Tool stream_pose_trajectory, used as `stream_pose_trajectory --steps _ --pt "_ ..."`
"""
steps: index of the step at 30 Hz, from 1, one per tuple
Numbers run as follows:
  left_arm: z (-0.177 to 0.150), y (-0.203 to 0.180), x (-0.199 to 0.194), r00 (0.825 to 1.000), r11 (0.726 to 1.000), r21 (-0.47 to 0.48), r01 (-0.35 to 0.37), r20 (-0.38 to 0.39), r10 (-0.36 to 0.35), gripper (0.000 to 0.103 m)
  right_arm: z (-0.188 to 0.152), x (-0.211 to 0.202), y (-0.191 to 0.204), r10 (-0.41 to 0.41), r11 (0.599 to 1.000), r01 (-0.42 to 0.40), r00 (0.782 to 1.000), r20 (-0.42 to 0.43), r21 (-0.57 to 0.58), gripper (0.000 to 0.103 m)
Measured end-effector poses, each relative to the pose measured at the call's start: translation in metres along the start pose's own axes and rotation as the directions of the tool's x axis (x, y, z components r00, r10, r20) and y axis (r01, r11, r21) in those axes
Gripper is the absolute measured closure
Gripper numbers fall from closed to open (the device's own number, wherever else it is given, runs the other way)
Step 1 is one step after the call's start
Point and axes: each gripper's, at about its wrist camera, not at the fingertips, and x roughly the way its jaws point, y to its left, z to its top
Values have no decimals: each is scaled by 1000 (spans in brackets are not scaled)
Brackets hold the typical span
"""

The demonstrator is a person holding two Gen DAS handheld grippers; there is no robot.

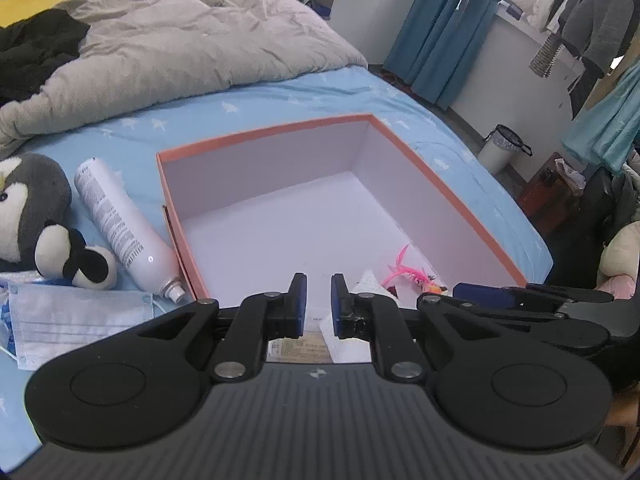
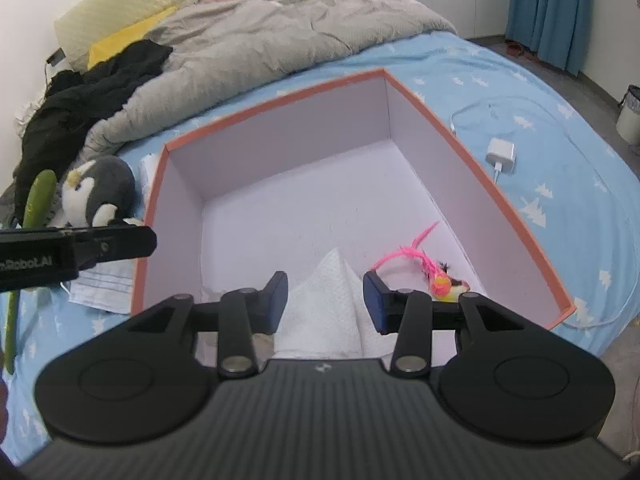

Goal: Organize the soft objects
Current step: 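Open both tools to drop the wipe and clear piece into the box, then withdraw both tools toward the blue face mask and snack bag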

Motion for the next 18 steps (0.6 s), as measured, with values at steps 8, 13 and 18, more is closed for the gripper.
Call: stream_pose_trajectory --steps 8,13,18 --pt "6 2 -38 996 999 32 -18 85 15 87 12 -43 17 26 999 -21 988 150 -33 58" --pt "-5 15 -72 986 999 33 -28 164 22 87 9 -69 33 73 997 -61 969 237 -55 58" --pt "-17 23 -106 973 998 50 -46 230 33 87 -3 -82 56 107 992 -84 954 279 -94 58"
